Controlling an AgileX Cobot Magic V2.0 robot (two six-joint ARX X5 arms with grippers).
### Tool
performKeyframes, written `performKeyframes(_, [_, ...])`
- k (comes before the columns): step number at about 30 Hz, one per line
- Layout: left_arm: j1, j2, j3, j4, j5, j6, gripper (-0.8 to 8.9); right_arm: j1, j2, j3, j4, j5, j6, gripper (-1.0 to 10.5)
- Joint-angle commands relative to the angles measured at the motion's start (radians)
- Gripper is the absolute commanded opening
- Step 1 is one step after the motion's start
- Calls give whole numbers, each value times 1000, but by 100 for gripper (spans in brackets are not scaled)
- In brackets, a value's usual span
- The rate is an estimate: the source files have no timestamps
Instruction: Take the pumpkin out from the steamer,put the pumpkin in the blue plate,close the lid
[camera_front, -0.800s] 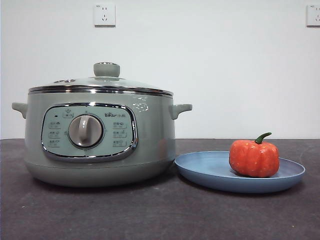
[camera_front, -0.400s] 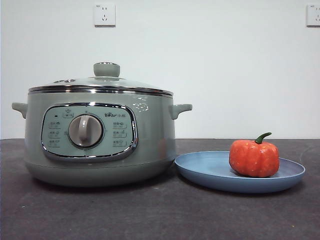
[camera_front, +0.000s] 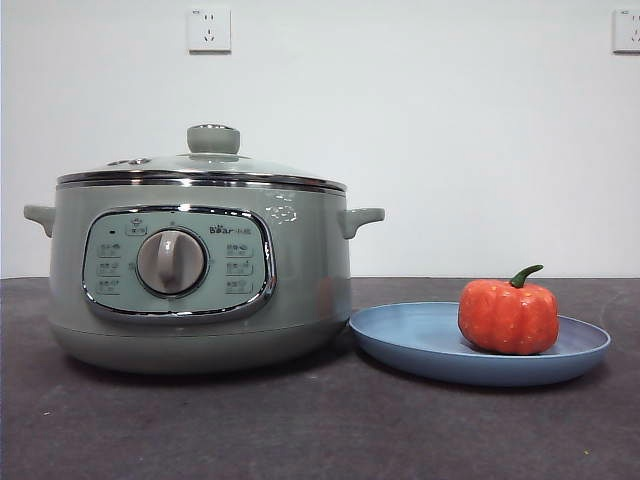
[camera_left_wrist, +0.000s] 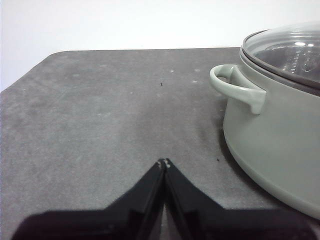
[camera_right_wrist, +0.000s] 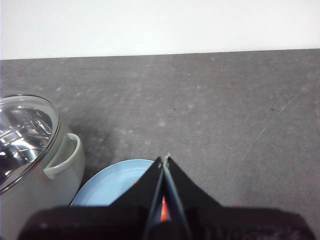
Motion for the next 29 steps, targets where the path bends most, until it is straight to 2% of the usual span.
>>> performKeyframes(1, [4,-2,-16,2,-2,-6,-3,0,-1,-9,5,3,6,-16])
performKeyframes(4, [4,-2,-16,2,-2,-6,-3,0,-1,-9,-12,3,5,-16])
performKeyframes(8, [4,-2,-16,2,-2,-6,-3,2,-9,-10,-16,-2,-63,-16])
performKeyframes(11, [4,-2,-16,2,-3,-6,-3,-41,-61,-18,-6,-10,-116,-16])
performKeyframes(13, [4,-2,-16,2,-3,-6,-3,-98,-103,-46,32,-69,-154,-16])
performKeyframes(14, [4,-2,-16,2,-2,-6,-3,-138,-134,-71,59,-131,-170,-16])
performKeyframes(16, [4,-2,-16,2,-2,-6,-3,-217,-197,-135,113,-248,-182,-16])
performKeyframes(18, [4,-2,-16,2,-2,-6,-3,-287,-269,-214,163,-312,-182,-16])
performKeyframes(22, [4,-2,-16,2,-3,-6,-3,-365,-403,-383,224,-319,-181,-16])
performKeyframes(29, [4,-2,-16,2,-3,-6,-3,-364,-563,-600,231,-319,-159,-16])
